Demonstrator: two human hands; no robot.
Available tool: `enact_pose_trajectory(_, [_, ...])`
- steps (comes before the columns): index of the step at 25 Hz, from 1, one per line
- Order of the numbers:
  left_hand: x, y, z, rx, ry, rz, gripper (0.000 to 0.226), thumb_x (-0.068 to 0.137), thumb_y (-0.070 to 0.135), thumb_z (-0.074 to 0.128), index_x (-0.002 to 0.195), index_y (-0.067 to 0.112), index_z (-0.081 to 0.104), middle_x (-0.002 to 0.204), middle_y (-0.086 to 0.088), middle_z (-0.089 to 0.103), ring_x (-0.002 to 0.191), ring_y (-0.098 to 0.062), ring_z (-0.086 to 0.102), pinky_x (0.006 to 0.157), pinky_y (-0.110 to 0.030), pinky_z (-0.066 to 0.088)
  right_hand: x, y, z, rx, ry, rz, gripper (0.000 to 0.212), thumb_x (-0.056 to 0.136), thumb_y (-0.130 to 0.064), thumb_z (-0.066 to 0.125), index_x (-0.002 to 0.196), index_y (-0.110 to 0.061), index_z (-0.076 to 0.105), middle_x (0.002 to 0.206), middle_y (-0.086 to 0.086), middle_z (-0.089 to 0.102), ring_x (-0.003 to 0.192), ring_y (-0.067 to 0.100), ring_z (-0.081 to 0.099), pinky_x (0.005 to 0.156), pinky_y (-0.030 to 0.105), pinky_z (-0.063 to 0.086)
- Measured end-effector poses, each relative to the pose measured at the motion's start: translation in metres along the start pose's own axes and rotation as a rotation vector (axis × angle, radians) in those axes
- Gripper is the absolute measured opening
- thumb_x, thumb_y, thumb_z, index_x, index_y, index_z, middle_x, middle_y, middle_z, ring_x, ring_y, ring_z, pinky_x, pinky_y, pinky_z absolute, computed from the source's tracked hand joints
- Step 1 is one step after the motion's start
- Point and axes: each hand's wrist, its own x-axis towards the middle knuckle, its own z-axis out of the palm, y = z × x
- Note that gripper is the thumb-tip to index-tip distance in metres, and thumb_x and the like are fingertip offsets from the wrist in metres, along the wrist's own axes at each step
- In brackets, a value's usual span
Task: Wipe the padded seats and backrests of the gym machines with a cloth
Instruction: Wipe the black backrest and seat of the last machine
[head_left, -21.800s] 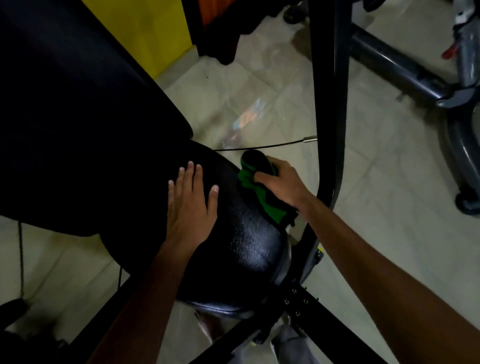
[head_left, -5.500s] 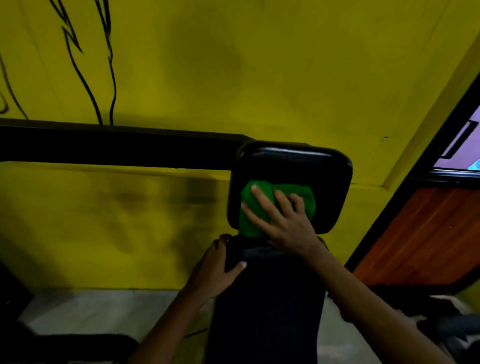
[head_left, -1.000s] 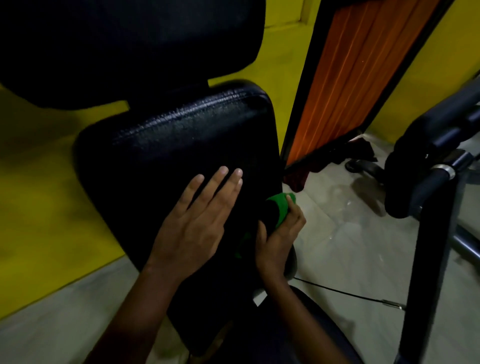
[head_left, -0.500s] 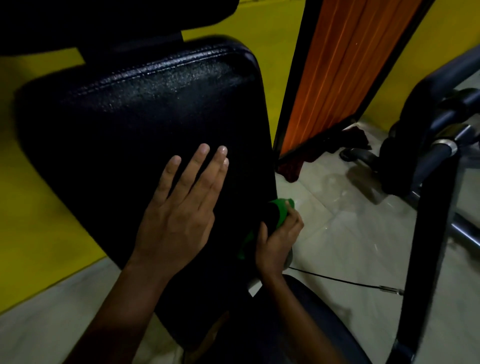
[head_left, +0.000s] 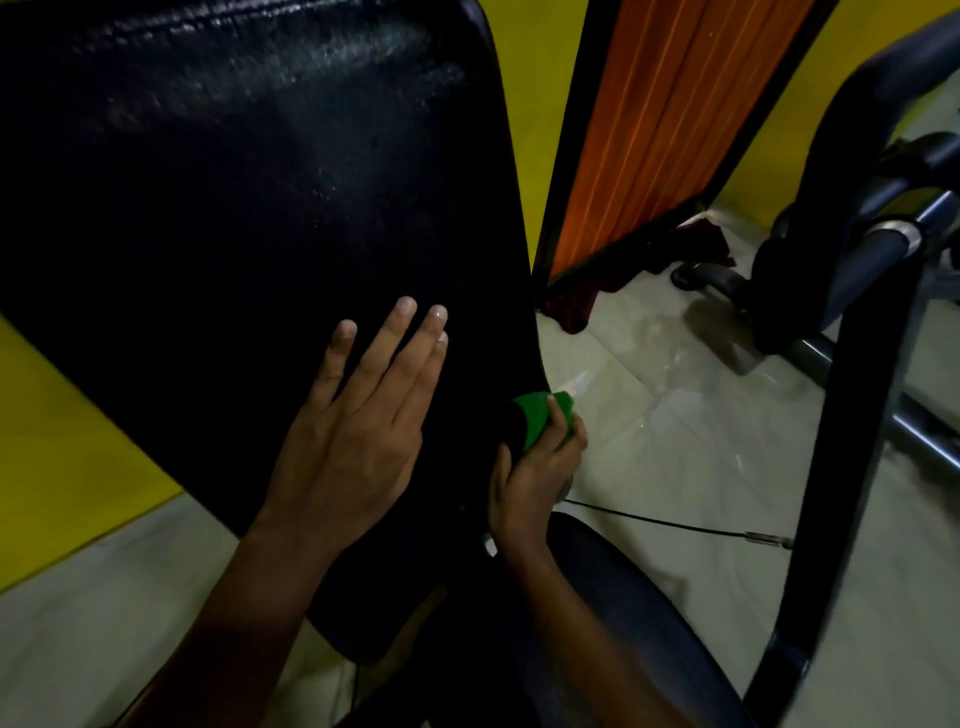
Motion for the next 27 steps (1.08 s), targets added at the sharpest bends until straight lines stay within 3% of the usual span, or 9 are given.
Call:
enact_pose_trajectory(5, [-0.009, 0.010, 0.011, 0.004, -0.022, 0.018, 0.060, 0.091, 0.014, 0.041, 0.147, 0.000, 0.027, 0.157, -0.013, 0.019, 0.146, -0.029, 0.015, 0.118, -0.047, -0.005, -0.005, 0.000, 0.007, 0.134, -0.055, -0.154, 0.081, 0.073, 0.003, 0.063, 0.142, -0.023, 0.028, 0.149, 0.010, 0.015, 0.138, 0.014, 0.018, 0.114, 0.014, 0.014])
enact_pose_trajectory(9, [-0.014, 0.012, 0.015, -0.012, -0.021, 0.012, 0.061, 0.090, 0.014, 0.042, 0.147, 0.000, 0.027, 0.157, -0.013, 0.019, 0.145, -0.030, 0.016, 0.118, -0.047, -0.006, -0.009, 0.041, 0.012, 0.088, 0.037, 0.227, 0.070, 0.083, 0.003, 0.060, 0.144, -0.001, 0.025, 0.141, 0.024, 0.022, 0.132, 0.037, 0.030, 0.113, 0.032, 0.022])
enact_pose_trajectory(11, [-0.014, 0.013, 0.017, -0.011, -0.023, 0.007, 0.062, 0.090, 0.014, 0.043, 0.147, 0.000, 0.026, 0.157, -0.013, 0.019, 0.145, -0.030, 0.015, 0.118, -0.046, -0.008, -0.007, 0.040, 0.013, 0.126, 0.035, 0.353, 0.062, 0.089, -0.001, 0.054, 0.143, 0.002, 0.023, 0.138, 0.025, 0.024, 0.127, 0.039, 0.034, 0.109, 0.033, 0.024])
enact_pose_trajectory(14, [-0.014, 0.014, 0.021, -0.001, -0.018, 0.003, 0.062, 0.090, 0.014, 0.043, 0.148, 0.001, 0.024, 0.158, -0.012, 0.018, 0.146, -0.029, 0.013, 0.118, -0.045, -0.009, -0.014, 0.037, 0.018, 0.164, 0.005, 0.149, 0.063, 0.086, 0.005, 0.053, 0.142, -0.004, 0.026, 0.140, 0.017, 0.023, 0.128, 0.022, 0.031, 0.110, 0.014, 0.022])
enact_pose_trajectory(16, [-0.015, 0.015, 0.022, -0.003, -0.012, -0.005, 0.063, 0.090, 0.014, 0.044, 0.148, 0.001, 0.024, 0.158, -0.012, 0.018, 0.146, -0.029, 0.012, 0.118, -0.045, -0.009, -0.019, 0.047, 0.024, 0.167, 0.035, 0.145, 0.064, 0.083, 0.009, 0.053, 0.141, -0.002, 0.027, 0.140, 0.018, 0.023, 0.129, 0.021, 0.029, 0.106, 0.003, 0.015])
enact_pose_trajectory(19, [-0.015, 0.016, 0.022, 0.003, -0.007, -0.021, 0.065, 0.090, 0.014, 0.047, 0.149, 0.002, 0.023, 0.158, -0.011, 0.018, 0.145, -0.029, 0.012, 0.118, -0.045, -0.007, -0.015, 0.069, 0.034, 0.230, 0.127, 0.481, 0.052, 0.092, -0.001, 0.048, 0.138, 0.007, 0.026, 0.136, 0.028, 0.028, 0.126, 0.039, 0.035, 0.105, 0.023, 0.023])
enact_pose_trajectory(21, [-0.015, 0.018, 0.022, 0.006, -0.009, -0.026, 0.067, 0.089, 0.014, 0.049, 0.149, 0.002, 0.022, 0.158, -0.011, 0.017, 0.146, -0.029, 0.011, 0.117, -0.045, -0.008, -0.007, 0.076, 0.034, 0.317, 0.142, 0.745, 0.047, 0.097, -0.010, 0.043, 0.136, 0.008, 0.026, 0.136, 0.033, 0.029, 0.121, 0.043, 0.038, 0.096, 0.030, 0.031])
enact_pose_trajectory(23, [-0.016, 0.018, 0.023, 0.013, -0.010, -0.028, 0.068, 0.090, 0.014, 0.049, 0.149, 0.002, 0.020, 0.158, -0.011, 0.016, 0.146, -0.029, 0.011, 0.117, -0.045, -0.009, -0.006, 0.078, 0.033, 0.299, 0.164, 0.707, 0.044, 0.098, -0.009, 0.043, 0.135, 0.010, 0.029, 0.136, 0.033, 0.031, 0.121, 0.042, 0.039, 0.093, 0.028, 0.029])
enact_pose_trajectory(27, [-0.016, 0.021, 0.027, 0.036, -0.019, -0.023, 0.065, 0.092, 0.016, 0.047, 0.150, 0.002, 0.019, 0.159, -0.010, 0.016, 0.145, -0.029, 0.010, 0.116, -0.046, -0.007, -0.014, 0.088, 0.036, 0.218, 0.210, 0.552, 0.043, 0.093, 0.001, 0.046, 0.132, 0.013, 0.034, 0.134, 0.030, 0.036, 0.126, 0.036, 0.036, 0.100, 0.019, 0.021])
